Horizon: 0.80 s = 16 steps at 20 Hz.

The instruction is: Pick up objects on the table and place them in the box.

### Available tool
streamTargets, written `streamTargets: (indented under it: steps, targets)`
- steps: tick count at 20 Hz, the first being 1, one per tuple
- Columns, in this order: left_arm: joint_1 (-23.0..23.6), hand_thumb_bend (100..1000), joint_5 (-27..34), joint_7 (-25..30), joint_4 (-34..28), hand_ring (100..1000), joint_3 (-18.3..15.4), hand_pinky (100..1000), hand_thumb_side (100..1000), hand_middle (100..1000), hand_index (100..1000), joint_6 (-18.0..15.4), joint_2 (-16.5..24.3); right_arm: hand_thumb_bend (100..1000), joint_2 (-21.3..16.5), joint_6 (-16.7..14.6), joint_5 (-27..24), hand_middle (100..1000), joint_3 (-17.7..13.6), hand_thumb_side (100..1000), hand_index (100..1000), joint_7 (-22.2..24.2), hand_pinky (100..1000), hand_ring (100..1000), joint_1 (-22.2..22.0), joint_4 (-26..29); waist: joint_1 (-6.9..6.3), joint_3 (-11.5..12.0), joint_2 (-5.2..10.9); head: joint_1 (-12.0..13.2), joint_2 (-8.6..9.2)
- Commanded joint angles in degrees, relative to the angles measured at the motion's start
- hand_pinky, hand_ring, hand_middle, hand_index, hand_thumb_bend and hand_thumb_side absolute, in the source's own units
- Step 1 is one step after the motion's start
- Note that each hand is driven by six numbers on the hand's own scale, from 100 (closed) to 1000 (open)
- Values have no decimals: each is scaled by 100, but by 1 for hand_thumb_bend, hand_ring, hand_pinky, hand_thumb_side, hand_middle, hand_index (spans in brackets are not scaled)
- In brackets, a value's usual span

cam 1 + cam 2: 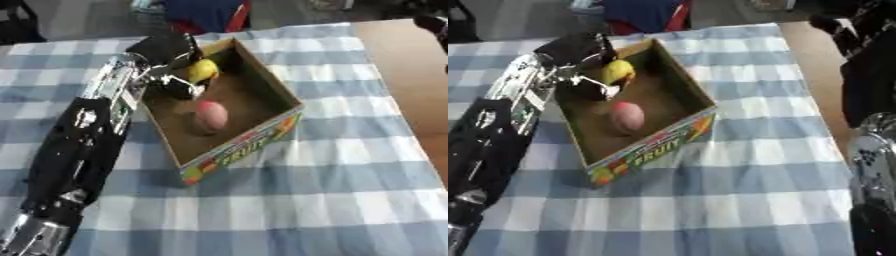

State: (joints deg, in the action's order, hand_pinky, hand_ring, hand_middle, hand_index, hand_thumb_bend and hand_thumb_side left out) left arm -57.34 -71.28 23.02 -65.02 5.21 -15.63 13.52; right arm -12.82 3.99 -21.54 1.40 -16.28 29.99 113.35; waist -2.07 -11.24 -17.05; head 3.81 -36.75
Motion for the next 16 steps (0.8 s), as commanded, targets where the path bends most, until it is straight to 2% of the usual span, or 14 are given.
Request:
streamTargets:
  steps: [1, 4, 10, 16]
  targets:
    - [-113, 272, -104, 155, -68, 550, 2, 200, 475, 420, 656, -30, 37, 100, -44, 8, -9, 603, -23, 1000, 720, 3, 687, 699, 57, 124, 16, -6, 105, -24, 48]
    - [-114, 350, -158, 278, -99, 574, 6, 225, 522, 446, 728, -83, 49, 100, -50, 4, -7, 603, -28, 1000, 719, -10, 687, 700, 61, 124, 16, -14, 104, -24, 48]
    - [-87, 587, -219, 678, -176, 656, 9, 289, 590, 537, 831, -293, 78, 100, -51, 0, -8, 603, -37, 1000, 717, -36, 687, 700, 64, 124, 30, -10, 102, -52, 33]
    - [-72, 640, -287, 882, -270, 759, -34, 356, 613, 659, 891, -365, 97, 100, -40, -6, -16, 603, -41, 1000, 717, -49, 687, 700, 72, 124, 50, -14, 104, -38, 46]
